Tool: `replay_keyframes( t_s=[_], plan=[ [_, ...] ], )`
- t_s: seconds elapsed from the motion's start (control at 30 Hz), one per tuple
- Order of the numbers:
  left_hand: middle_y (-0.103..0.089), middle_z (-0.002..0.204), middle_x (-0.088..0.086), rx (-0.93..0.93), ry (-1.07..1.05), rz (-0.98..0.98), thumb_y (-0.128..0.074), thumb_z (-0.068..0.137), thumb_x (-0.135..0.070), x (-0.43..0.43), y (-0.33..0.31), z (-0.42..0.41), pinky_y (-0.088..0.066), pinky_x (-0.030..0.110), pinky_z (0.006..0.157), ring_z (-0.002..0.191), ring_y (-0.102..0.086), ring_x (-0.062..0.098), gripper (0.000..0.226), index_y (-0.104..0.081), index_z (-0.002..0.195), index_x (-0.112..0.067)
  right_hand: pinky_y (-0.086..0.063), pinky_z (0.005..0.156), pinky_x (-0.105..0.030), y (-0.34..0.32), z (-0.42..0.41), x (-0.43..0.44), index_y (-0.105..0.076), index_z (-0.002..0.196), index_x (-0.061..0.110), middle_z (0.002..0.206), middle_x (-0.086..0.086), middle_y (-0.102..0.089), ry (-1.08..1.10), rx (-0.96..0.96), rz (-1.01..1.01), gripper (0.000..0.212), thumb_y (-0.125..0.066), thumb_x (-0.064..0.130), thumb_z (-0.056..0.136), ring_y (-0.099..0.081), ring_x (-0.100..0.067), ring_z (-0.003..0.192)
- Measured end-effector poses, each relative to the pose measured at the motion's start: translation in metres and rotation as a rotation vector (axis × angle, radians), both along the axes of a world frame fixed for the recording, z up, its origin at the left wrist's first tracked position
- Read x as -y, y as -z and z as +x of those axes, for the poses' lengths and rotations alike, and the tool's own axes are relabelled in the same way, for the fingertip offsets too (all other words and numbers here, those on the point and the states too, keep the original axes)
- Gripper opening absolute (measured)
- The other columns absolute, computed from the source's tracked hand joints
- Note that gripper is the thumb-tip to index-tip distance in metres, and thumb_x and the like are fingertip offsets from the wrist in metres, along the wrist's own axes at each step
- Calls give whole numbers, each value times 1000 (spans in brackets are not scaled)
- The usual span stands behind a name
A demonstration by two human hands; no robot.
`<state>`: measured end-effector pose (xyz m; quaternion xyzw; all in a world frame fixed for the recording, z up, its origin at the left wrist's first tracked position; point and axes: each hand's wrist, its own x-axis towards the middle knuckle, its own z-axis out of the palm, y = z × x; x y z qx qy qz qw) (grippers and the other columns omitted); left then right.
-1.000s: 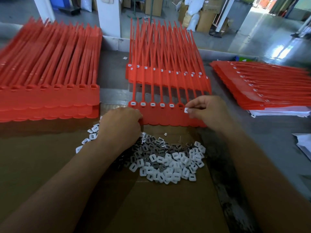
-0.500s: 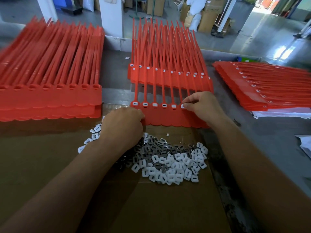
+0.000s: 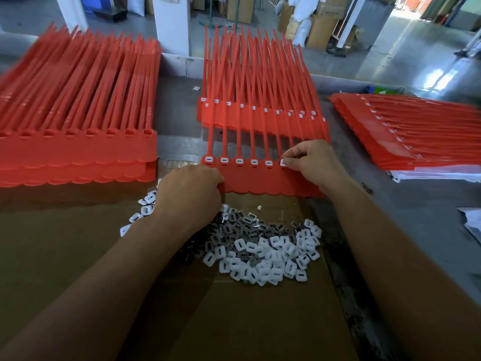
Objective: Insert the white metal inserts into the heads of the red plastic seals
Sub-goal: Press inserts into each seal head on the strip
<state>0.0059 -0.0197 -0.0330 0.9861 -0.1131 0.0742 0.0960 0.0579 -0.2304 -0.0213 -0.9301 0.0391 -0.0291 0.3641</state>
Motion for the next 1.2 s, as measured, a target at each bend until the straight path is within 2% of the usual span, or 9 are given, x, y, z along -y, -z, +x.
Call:
replay_keyframes(
  t_s=[0.13,0.3,0.53,0.7,0.93,1.2],
  plan=[
    [-62,117,-3,-3,-2,0,-42,86,-13,0,0,1,-46,32,83,104,-57,17,33,-65,109,-21,-45,83,-30,1,2,-1,-63,71,26,88,6,-62,-15,-4,-69,16,-67,16,83,-56,-12,91],
    [-62,117,-3,1,3,12,-42,87,-12,1,0,1,-45,31,82,103,-58,17,33,-64,110,-21,-47,86,-34,2,6,-1,-58,63,31,73,18,-54,-14,-1,-123,25,-70,16,79,-56,-13,91],
    [-62,117,-3,-4,0,3,-42,86,-11,1,-1,0,-44,30,81,104,-57,18,34,-64,109,-21,-47,86,-32,-1,13,-3,-59,61,30,84,7,-61,23,-58,-136,26,-73,14,76,-58,-14,92],
    [-63,117,-3,11,7,4,-42,88,-13,1,0,-1,-45,31,82,104,-58,18,32,-64,110,-21,-42,77,-28,-3,18,-7,-57,62,26,80,6,-58,51,-97,-131,27,-75,10,73,-53,-13,86],
    [-63,115,-3,26,11,10,-42,89,-13,0,1,0,-45,30,81,102,-59,18,32,-64,110,-21,-38,75,-29,-7,22,-10,-54,62,24,72,9,-52,58,-155,-113,28,-75,8,72,-50,-15,84],
    [-63,116,-4,24,10,19,-42,89,-14,1,0,0,-45,29,80,102,-59,18,32,-64,110,-23,-41,74,-29,-4,16,-8,-51,59,25,70,11,-50,41,-88,-118,31,-72,9,76,-51,-14,83]
  ],
)
